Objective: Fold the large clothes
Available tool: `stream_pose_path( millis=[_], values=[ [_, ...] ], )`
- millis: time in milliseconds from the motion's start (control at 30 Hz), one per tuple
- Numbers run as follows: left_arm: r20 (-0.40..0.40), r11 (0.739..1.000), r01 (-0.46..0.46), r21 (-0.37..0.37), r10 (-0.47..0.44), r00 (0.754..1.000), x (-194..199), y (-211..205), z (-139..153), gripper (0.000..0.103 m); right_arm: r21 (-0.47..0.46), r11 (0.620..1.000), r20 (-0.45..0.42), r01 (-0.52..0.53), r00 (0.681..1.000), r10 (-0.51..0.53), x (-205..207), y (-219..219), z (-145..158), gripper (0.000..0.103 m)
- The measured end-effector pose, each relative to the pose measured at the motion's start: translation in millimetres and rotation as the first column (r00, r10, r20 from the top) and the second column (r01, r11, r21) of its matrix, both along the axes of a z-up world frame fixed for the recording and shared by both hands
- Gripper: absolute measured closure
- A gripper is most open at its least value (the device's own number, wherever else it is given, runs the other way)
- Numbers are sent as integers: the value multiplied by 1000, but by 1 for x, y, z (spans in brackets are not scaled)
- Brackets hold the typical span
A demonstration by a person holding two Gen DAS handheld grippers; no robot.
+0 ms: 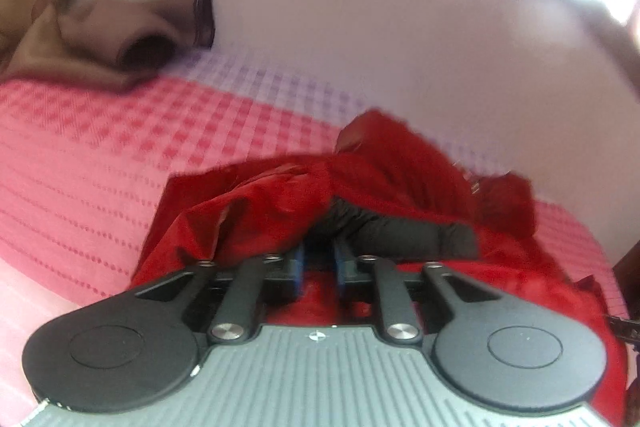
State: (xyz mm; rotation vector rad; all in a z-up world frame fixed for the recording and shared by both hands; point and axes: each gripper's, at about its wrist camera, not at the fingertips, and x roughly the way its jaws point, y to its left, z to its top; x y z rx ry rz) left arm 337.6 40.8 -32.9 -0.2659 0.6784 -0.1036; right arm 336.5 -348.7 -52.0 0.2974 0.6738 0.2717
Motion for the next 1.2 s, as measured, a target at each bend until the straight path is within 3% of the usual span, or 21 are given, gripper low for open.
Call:
stream_pose_path(
  millis=[133,233,333,433,533,633,800,1033,1200],
  values=[
    [67,999,34,35,-37,997,-18,-2,25,34,84,996,102,31,994,-39,-21,-10,20,43],
    [123,992,28,119,-43,991,-33,1,41,2,148,988,181,32,982,-59,-48,-20,37,32],
    [163,983,-5,181,-25,986,-42,16,49,1,194,981,221,6,974,-49,-75,-30,43,30],
    [98,989,9,146,-24,995,-38,36,46,1,204,979,256,-3,965,-50,-104,-36,41,20],
    [60,989,-16,148,7,998,-35,52,36,5,177,984,276,1,960,-51,-124,-42,34,20],
    [10,996,3,87,-4,1000,-32,68,20,8,159,987,270,9,962,-52,-140,-47,23,20],
    [-34,997,62,43,-60,998,-30,78,-6,3,132,991,232,26,971,-56,-159,-58,3,15],
    [-143,976,168,-135,-187,972,-5,93,-32,6,131,989,194,64,977,-89,-161,-73,-12,13],
    [-129,959,268,-95,-279,952,3,89,-28,19,158,983,167,96,978,-123,-153,-77,-23,13]
  ],
)
